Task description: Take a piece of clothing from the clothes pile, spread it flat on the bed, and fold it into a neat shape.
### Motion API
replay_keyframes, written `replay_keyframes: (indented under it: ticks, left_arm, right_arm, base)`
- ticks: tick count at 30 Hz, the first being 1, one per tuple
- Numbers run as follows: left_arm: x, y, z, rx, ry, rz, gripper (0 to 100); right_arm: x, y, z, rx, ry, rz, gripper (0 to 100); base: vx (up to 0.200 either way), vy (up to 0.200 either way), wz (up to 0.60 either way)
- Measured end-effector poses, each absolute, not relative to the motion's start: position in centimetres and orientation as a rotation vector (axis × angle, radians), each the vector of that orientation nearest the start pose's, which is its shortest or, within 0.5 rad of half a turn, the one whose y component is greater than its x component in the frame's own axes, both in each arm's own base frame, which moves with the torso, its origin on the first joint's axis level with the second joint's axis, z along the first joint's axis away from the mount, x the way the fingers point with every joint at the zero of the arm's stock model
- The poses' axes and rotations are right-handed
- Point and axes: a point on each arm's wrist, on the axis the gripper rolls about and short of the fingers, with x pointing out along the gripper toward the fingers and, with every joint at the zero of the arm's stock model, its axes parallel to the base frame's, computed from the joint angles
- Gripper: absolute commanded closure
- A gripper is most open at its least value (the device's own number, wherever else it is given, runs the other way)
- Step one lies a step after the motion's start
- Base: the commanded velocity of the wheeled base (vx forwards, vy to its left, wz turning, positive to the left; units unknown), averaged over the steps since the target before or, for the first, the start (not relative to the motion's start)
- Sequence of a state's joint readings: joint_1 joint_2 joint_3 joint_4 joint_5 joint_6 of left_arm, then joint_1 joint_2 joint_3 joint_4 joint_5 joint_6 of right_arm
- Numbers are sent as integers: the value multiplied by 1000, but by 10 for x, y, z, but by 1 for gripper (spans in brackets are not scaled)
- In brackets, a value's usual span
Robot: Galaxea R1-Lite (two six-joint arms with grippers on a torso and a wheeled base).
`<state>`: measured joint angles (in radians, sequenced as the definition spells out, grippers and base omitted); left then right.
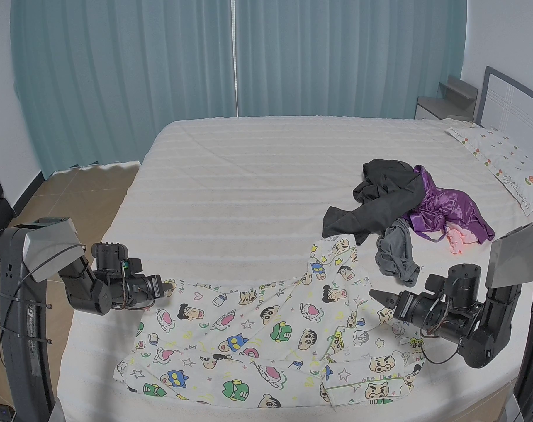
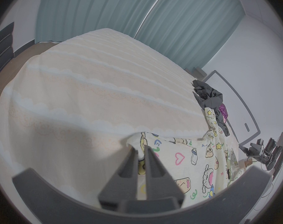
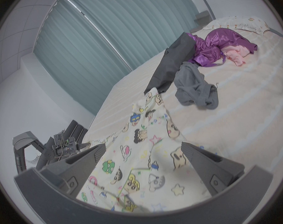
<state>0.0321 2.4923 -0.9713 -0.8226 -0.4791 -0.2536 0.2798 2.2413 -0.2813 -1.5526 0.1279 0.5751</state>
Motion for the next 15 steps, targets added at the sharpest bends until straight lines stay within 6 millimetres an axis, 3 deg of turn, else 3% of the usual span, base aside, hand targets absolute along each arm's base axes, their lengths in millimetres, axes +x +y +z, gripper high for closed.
replay_keyframes:
  ticks: [10, 15]
  left_arm:
    - [402, 4, -54, -457, 696, -327, 100]
    - [408, 10, -47, -509, 604, -294, 100]
  right_arm:
    - [318, 93, 0, 518, 547, 232, 0]
    - [353, 99, 2, 506, 587, 175, 0]
  base:
    - [0, 0, 0]
    - [0, 0, 0]
